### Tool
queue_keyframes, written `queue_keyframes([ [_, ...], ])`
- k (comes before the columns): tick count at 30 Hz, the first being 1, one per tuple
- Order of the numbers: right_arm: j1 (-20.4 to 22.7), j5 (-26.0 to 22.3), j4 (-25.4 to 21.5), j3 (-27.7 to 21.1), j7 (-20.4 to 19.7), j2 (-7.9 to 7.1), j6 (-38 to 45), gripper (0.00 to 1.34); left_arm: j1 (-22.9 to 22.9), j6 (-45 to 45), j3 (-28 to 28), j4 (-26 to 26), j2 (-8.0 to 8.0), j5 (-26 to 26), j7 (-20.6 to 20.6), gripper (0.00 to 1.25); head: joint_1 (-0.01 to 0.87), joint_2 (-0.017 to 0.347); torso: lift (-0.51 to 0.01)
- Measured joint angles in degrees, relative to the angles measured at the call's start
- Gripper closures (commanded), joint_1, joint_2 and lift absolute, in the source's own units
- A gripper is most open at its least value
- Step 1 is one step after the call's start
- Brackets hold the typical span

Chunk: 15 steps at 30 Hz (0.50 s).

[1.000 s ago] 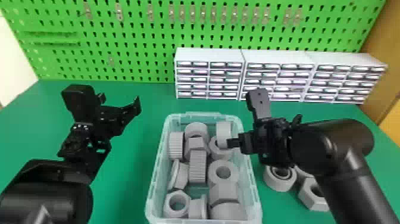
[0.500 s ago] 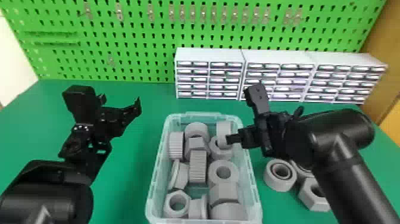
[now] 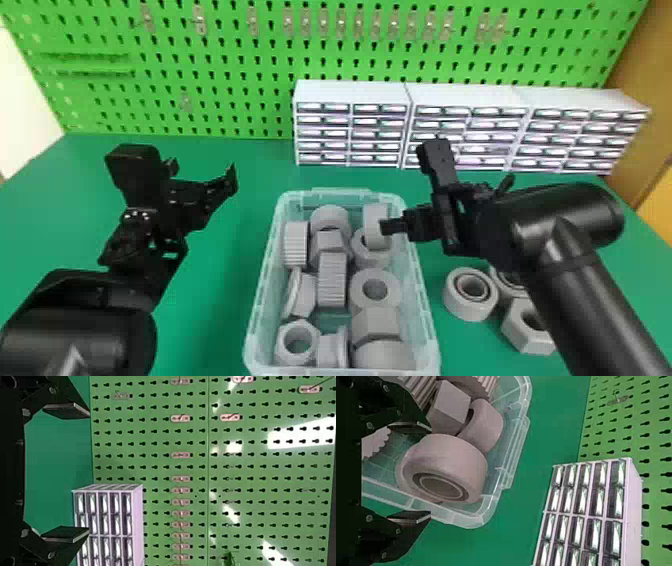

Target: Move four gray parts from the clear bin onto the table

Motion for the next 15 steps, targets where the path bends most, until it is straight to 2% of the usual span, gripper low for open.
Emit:
queue_keyframes([
  [8,-0.62,1.21,3.45,0.48,4.34,0.21,-4.28,0.50,0.00,0.00,0.00,0.00,0.00,0.00,0.00,0.24,0.678,0.034,-0.050],
  [15,-0.82,1.74,5.34,0.81,5.83,0.28,-6.90,0.50,0.00,0.00,0.07,0.00,0.00,0.00,0.00,0.24,0.678,0.034,-0.050],
])
